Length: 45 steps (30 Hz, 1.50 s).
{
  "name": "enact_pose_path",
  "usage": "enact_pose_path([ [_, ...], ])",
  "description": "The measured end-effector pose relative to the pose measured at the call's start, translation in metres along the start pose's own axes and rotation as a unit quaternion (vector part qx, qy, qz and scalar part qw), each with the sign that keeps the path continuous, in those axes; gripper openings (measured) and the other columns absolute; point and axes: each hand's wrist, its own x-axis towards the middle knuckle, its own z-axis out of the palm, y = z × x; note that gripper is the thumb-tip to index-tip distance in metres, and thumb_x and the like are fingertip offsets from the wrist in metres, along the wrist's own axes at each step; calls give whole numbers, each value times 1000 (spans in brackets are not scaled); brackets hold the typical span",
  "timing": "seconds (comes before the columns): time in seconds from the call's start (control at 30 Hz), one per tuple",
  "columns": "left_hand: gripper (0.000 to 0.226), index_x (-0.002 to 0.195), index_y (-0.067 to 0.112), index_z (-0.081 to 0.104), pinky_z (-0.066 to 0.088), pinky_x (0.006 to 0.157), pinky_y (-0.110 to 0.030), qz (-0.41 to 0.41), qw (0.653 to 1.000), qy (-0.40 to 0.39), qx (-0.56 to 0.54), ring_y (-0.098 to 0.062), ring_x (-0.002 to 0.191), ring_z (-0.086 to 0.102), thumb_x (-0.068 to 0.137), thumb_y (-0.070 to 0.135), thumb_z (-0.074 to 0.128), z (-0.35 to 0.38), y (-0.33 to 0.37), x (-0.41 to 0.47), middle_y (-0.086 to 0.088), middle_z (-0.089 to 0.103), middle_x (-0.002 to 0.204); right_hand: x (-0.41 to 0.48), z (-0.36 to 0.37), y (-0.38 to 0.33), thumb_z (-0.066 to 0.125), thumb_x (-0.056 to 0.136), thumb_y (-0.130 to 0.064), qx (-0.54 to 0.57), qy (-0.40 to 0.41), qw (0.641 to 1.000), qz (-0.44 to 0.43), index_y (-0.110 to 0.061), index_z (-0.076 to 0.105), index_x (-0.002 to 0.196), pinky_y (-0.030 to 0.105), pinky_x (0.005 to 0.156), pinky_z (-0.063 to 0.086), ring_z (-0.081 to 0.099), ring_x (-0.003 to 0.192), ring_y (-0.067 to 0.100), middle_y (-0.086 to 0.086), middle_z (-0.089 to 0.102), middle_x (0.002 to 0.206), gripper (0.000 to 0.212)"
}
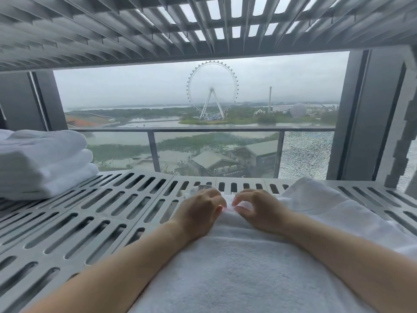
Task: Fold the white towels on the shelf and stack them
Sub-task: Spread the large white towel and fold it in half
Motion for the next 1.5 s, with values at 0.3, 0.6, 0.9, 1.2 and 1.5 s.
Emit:
enact_pose_path([
  [0.3,33,113,15,63,50,85,-31,-16,997,-73,-17,-16,97,61,97,37,43,-11,4,-14,2,61,115,-9,-1,-7,59,89,-34,17,-24,999,28,-20,67,115,15,98,35,55,114,7,-6,61,125,31],
  [0.6,28,109,16,58,52,80,-38,-8,997,-24,76,-21,100,56,100,26,34,-17,8,-15,-2,59,107,-8,-2,-3,64,84,-21,19,14,998,50,-21,66,78,20,77,43,57,83,11,-6,62,89,6],
  [0.9,46,106,23,61,47,77,-32,-45,996,-63,37,-16,97,58,96,51,26,-27,10,-22,4,60,107,-14,-10,-5,55,91,-34,8,-9,999,31,-23,59,121,15,95,33,51,118,7,-11,58,125,31],
  [1.2,62,102,23,59,51,81,-35,-40,988,-148,8,-12,95,57,95,55,7,-20,7,-21,5,58,102,-13,-11,-8,46,96,-32,21,-49,996,71,-21,58,126,23,103,32,47,125,11,-3,55,134,34],
  [1.5,76,119,22,58,44,97,-40,-150,974,-156,-64,-19,122,49,90,61,1,-11,2,-17,2,55,128,25,3,-2,57,89,-28,17,-43,993,109,-19,64,113,30,94,44,57,105,16,-1,64,114,27],
])
